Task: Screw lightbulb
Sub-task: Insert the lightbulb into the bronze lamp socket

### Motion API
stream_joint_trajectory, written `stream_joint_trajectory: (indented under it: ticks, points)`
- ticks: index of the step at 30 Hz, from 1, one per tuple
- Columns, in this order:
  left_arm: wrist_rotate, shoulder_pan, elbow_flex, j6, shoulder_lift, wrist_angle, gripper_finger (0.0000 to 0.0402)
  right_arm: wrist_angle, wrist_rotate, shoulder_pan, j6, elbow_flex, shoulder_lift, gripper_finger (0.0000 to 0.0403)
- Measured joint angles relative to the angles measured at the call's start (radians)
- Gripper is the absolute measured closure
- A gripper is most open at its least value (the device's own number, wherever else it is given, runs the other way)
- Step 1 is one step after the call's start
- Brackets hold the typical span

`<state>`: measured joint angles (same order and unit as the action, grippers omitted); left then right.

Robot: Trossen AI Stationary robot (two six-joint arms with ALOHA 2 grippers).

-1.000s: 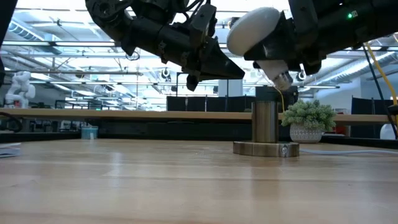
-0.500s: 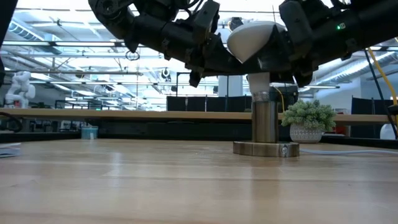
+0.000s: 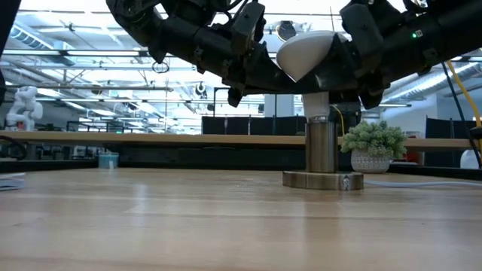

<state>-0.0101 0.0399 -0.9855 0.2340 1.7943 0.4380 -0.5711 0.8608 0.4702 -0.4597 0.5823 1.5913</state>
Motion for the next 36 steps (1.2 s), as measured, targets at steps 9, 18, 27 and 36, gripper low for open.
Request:
stream_joint_trajectory:
  ticks: [9, 18, 27, 36]
  points:
    - [0.000, 0.022, 0.000, 0.002, 0.000, -0.003, 0.0401, 0.066, 0.000, 0.023, -0.054, 0.000, 0.000, 0.0190]
    - [0.016, 0.033, 0.000, 0.024, 0.037, -0.003, 0.0401, 0.061, -0.003, 0.027, -0.057, 0.000, 0.000, 0.0190]
    - [0.019, 0.033, 0.000, 0.050, 0.052, 0.009, 0.0401, 0.067, -0.003, 0.045, -0.073, 0.000, 0.000, 0.0190]
    - [0.019, 0.034, 0.000, 0.076, 0.052, 0.012, 0.0401, 0.086, 0.001, 0.045, -0.082, 0.000, -0.004, 0.0218]
